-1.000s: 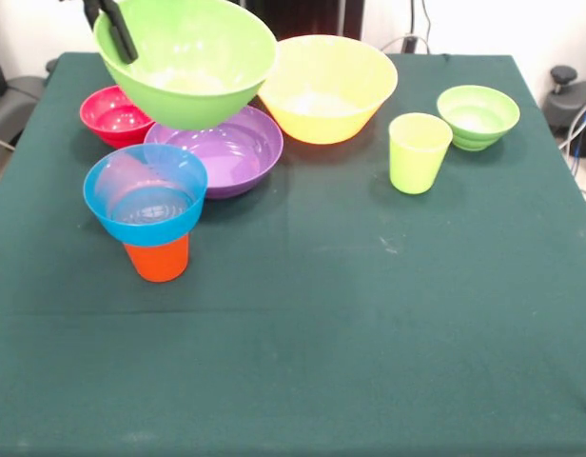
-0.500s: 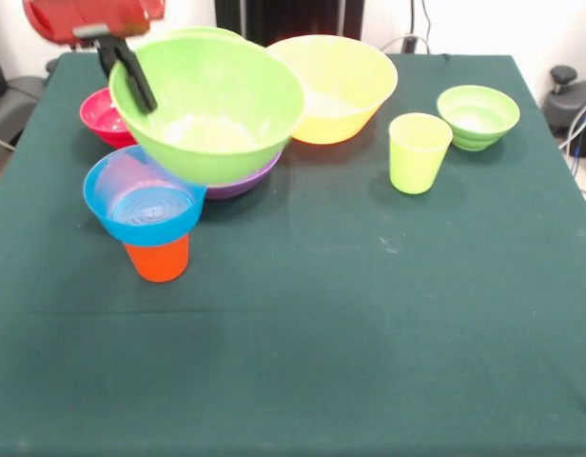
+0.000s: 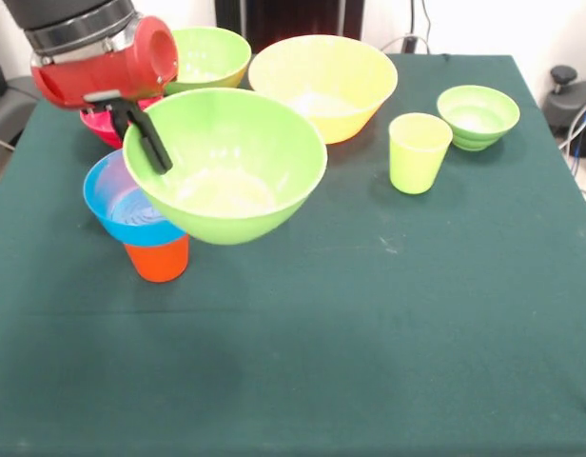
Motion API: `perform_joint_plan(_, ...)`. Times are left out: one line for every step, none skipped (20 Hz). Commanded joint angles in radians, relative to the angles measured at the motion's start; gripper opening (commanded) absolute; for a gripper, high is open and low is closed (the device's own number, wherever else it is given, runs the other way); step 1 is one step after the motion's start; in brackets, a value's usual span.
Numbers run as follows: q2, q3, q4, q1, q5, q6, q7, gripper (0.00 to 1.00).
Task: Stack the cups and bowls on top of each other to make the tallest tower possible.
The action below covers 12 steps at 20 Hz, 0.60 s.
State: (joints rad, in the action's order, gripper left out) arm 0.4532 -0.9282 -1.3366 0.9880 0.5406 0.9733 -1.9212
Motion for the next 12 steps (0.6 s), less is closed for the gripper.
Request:
perform_joint_plan(-0.042,0.056,0.138,-0.026,0.043,0.168,0.361,0.00)
perform_joint_plan(-0.041,0.055,0.143,-0.025,0.039,0.179,0.365,0.00)
perform_joint_plan(-0.039,0.054,0.143,-0.022,0.036,0.183,0.366,0.00)
perform_joint_plan(-0.037,0.053,0.140,-0.020,0.034,0.186,0.366,0.00)
perform_joint_plan(-0.036,0.052,0.139,-0.018,0.032,0.188,0.364,0.00)
perform_joint_plan(-0.034,0.052,0.132,-0.015,0.031,0.187,0.361,0.00)
perform_joint_plan(-0.032,0.051,0.129,-0.013,0.027,0.190,0.357,0.00)
perform_joint_plan(-0.022,0.049,0.113,-0.004,0.023,0.191,0.354,0.00)
perform_joint_plan(-0.015,0.048,0.109,-0.002,0.023,0.191,0.352,0.00)
perform_joint_plan(-0.011,0.048,0.098,0.000,0.023,0.187,0.345,0.00)
perform_joint_plan(-0.009,0.047,0.096,0.001,0.023,0.188,0.344,0.00)
perform_joint_plan(-0.014,0.047,0.105,-0.004,0.025,0.190,0.342,0.00)
